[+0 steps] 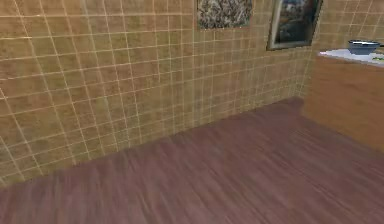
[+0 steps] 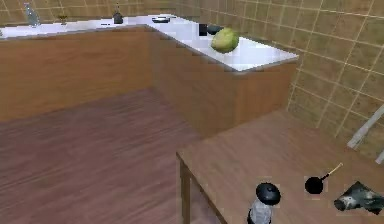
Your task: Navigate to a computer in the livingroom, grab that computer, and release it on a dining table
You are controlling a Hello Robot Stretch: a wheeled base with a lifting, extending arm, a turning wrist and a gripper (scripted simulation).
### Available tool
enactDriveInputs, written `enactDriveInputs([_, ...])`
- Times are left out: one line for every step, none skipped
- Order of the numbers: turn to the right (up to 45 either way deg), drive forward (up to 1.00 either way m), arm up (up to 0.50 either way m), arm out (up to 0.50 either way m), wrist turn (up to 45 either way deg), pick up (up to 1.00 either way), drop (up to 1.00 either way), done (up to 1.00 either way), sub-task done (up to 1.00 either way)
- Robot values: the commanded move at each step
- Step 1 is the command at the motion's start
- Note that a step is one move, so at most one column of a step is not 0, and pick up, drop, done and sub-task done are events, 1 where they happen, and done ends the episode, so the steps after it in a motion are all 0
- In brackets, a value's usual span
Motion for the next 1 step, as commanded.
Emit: enactDriveInputs([-30.0, 0.0, 0.0, 0.0, 0.0, 0.0, 0.0, 0.0, 0.0])
